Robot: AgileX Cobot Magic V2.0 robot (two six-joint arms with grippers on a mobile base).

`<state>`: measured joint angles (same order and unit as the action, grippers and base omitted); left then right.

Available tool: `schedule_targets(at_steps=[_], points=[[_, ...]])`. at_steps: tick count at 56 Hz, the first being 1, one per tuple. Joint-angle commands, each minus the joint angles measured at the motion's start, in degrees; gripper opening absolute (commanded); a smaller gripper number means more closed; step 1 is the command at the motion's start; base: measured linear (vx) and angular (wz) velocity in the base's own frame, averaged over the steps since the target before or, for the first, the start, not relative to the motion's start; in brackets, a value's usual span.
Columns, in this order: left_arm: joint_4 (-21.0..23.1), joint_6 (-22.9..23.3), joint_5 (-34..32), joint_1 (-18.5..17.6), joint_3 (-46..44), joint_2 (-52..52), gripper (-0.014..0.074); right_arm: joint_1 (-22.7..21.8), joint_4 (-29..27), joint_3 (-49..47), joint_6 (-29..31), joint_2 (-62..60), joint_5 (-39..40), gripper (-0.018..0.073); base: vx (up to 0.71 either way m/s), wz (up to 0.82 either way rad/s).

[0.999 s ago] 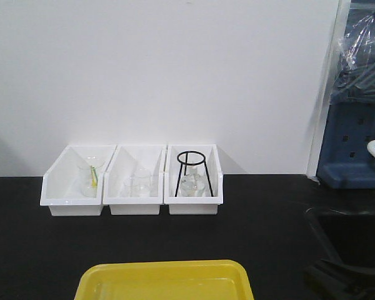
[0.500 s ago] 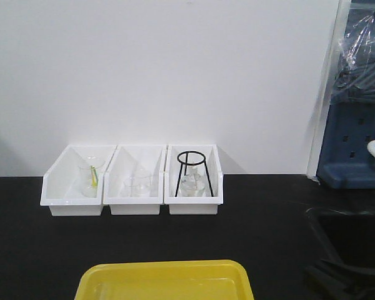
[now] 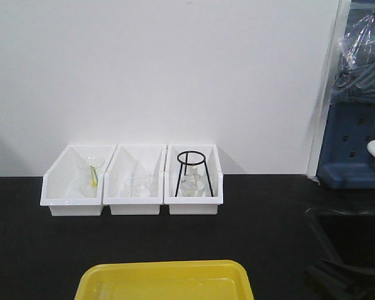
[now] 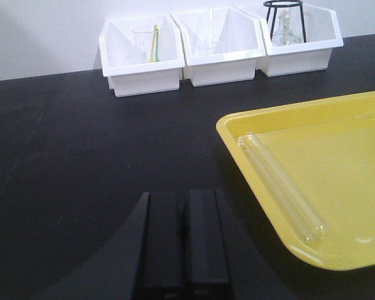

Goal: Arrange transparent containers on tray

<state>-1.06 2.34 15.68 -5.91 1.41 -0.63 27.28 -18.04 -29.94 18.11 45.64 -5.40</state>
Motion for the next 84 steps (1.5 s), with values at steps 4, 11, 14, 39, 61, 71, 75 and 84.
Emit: schedule_targets(at_steps=[4,11,14,39,61,71,75,84], points=[[0.10,0.53,-4.21,0.08,1.90,-0.80,-0.0008,-0.17,0.06,-1.82,0.54,-0.51,4.45,-0.0012,0.00,0.00],[0.10,0.53,-4.21,0.08,1.90,-0.80,-0.0008,-0.17,0.06,-1.82,0.54,-0.51,4.52,-0.0012,0.00,0.00],[0.10,0.53,-4.21,0.08,1.90,-0.80,-0.0008,-0.17,0.06,-1.82,0.54,-0.51,4.52,-0.0012,0.00,0.00],[0.10,0.53,-4.21,0.08,1.90,-0.80,-0.0008,-0.17,0.06,-1.82,0.54,-0.51,4.47,-0.0011,0.00,0.00],[0.10,0.53,-4.21,0.08,1.90,-0.80,-0.0008,-0.47,8.94,5.35,-0.80,-5.88,8.65,-0.0011,0.00,0.00],[0.10,0.53,-4.21,0.08,1.90,-0.80,-0.0008,-8.43,11.25,17.23,-8.64,-16.29,13.17,-0.0011,0.00,0.00],[0.10,0.53,-4.21,0.08,1.90,-0.80,-0.0008,-13.42,11.58,21.23,-11.30,-21.44,13.03,-0.0011,0.00,0.00],[0.10,0.53,-4.21,0.08,1.90,-0.80,-0.0008,-24.87,15.91,27.25,-14.32,-33.80,10.11,-0.0011,0.00,0.00]])
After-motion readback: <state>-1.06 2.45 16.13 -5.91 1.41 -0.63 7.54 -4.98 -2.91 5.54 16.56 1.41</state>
